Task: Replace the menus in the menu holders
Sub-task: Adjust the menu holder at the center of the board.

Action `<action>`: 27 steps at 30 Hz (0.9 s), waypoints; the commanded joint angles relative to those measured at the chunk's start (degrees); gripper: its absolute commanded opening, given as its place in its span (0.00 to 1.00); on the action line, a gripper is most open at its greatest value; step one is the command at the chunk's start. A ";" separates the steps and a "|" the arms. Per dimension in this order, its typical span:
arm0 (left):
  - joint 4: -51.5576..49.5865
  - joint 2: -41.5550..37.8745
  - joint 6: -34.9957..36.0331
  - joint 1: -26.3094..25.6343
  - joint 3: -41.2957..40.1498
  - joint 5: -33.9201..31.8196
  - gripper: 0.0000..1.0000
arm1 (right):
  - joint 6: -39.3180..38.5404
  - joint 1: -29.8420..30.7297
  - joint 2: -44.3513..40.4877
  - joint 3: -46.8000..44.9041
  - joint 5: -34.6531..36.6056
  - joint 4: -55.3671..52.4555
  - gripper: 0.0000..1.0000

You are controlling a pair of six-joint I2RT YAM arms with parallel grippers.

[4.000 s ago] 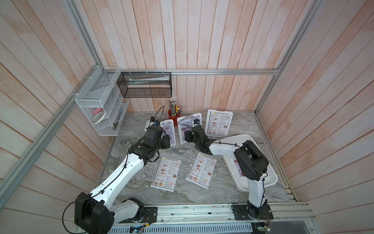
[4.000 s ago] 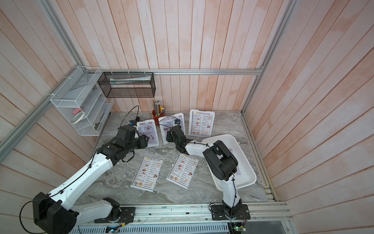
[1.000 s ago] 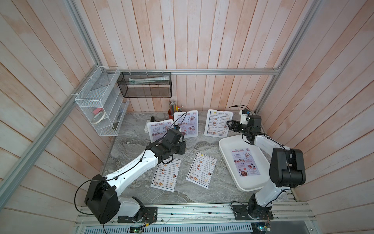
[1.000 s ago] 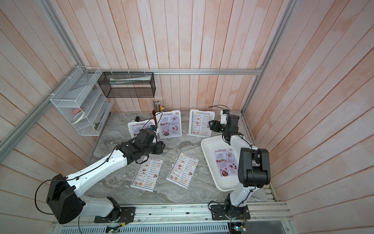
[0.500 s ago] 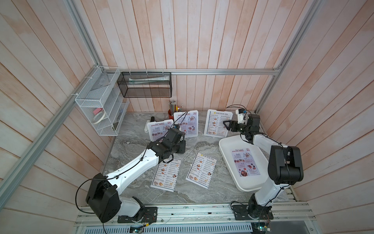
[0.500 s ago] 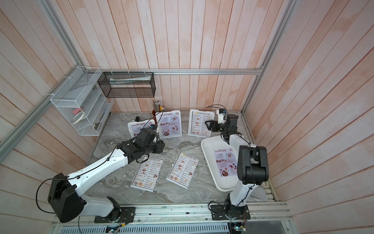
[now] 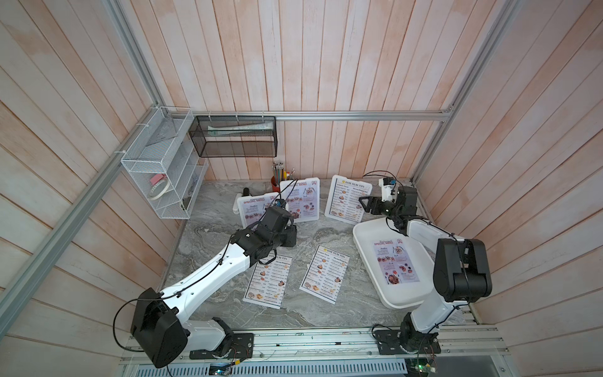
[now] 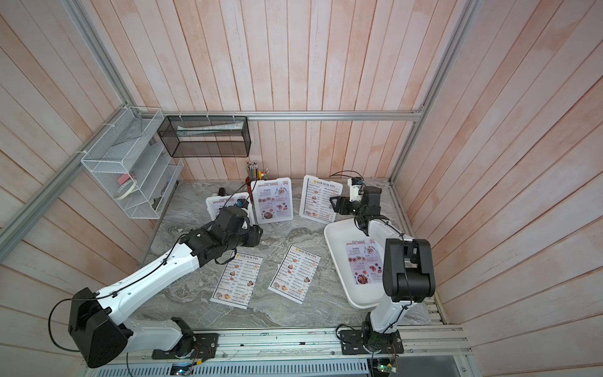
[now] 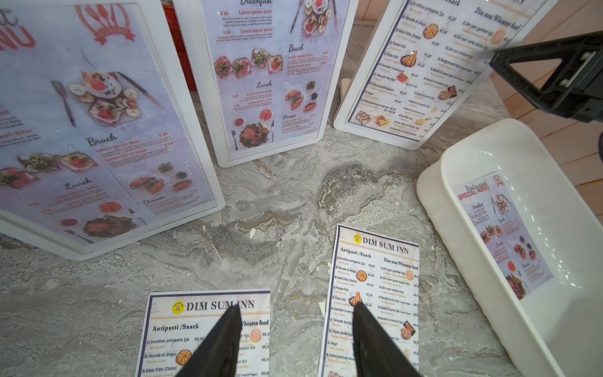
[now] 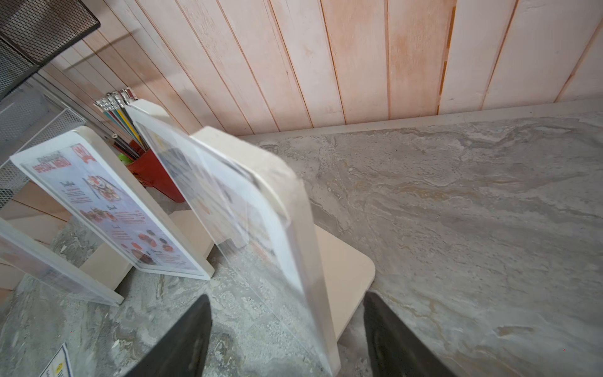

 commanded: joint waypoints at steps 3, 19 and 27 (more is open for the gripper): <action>-0.16 0.15 -0.28 -0.19 -1.01 -1.10 0.57 | -2.94 1.20 2.71 3.31 -1.08 0.29 0.74; 1.20 -0.95 -0.35 -0.17 -3.10 -1.02 0.57 | -2.86 10.68 -6.80 -3.75 3.56 -0.08 0.72; 1.12 -1.83 -0.38 -0.08 -3.95 -1.33 0.57 | -2.54 13.47 -7.60 -2.07 15.25 -3.68 0.67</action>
